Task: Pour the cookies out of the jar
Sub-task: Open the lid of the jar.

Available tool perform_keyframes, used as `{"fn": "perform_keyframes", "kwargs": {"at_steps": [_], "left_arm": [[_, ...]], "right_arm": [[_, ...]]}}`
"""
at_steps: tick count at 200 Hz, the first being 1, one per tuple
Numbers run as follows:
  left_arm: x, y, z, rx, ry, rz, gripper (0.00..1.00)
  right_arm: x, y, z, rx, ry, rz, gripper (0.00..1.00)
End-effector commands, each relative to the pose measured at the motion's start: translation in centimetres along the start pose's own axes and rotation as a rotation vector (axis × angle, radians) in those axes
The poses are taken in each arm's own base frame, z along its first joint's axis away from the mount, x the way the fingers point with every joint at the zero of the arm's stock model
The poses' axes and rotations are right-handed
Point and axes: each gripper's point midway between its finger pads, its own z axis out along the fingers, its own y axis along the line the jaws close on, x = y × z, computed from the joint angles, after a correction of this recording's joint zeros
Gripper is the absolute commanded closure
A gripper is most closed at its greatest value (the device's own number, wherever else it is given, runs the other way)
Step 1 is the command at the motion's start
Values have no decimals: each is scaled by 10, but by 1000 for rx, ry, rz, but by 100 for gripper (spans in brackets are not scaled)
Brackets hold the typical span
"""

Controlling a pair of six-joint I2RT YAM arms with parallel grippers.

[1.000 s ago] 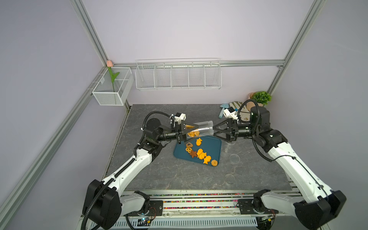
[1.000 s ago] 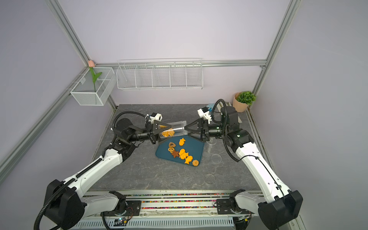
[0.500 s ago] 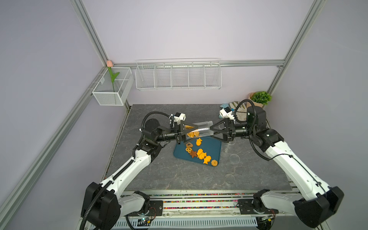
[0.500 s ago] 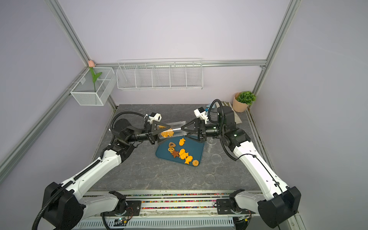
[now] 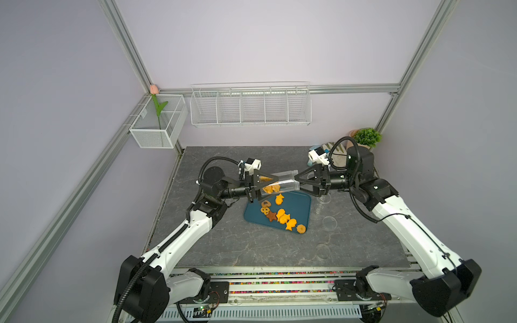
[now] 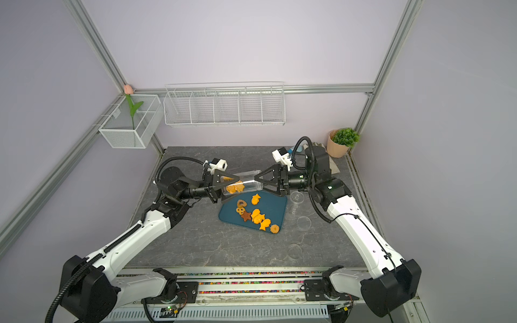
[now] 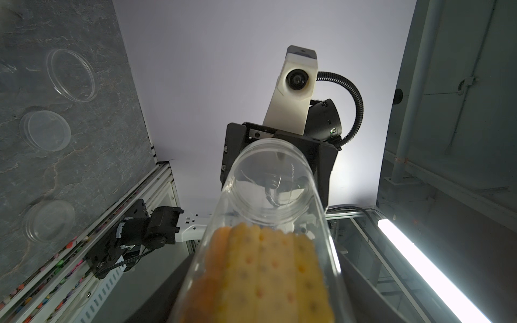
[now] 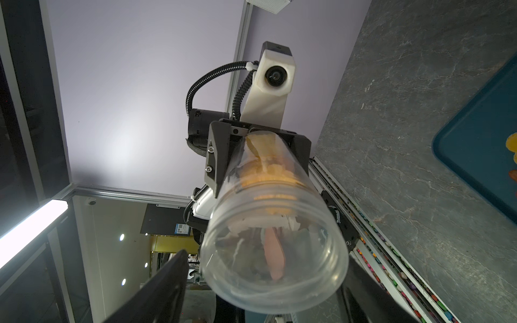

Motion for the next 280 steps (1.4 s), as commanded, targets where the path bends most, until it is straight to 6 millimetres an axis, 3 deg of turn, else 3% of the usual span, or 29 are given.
{"fn": "perform_keyframes", "kwargs": {"at_steps": [1,45,62,94,164,182,214,280], "left_arm": [[1,-5,1,10,20,5,29],[1,-6,1,11,22,7,29],[1,-7,1,10,26,9,29],[3,-6,1,1,36,7,30],[1,-7,3,-17,47,7,30],[0,-6,3,-19,47,5,30],[1,-5,3,-23,50,-2,30],[3,-3,2,-30,48,-21,30]], "right_arm": [[4,10,-1,-44,38,3,26],[3,7,-1,-43,40,7,26],[2,6,0,-41,40,13,18],[1,5,-1,-39,42,13,17],[5,-5,0,-20,64,29,27],[6,-7,0,-18,68,24,34],[8,-11,-1,-8,72,-5,34],[9,-11,-6,22,36,-225,34]]}}
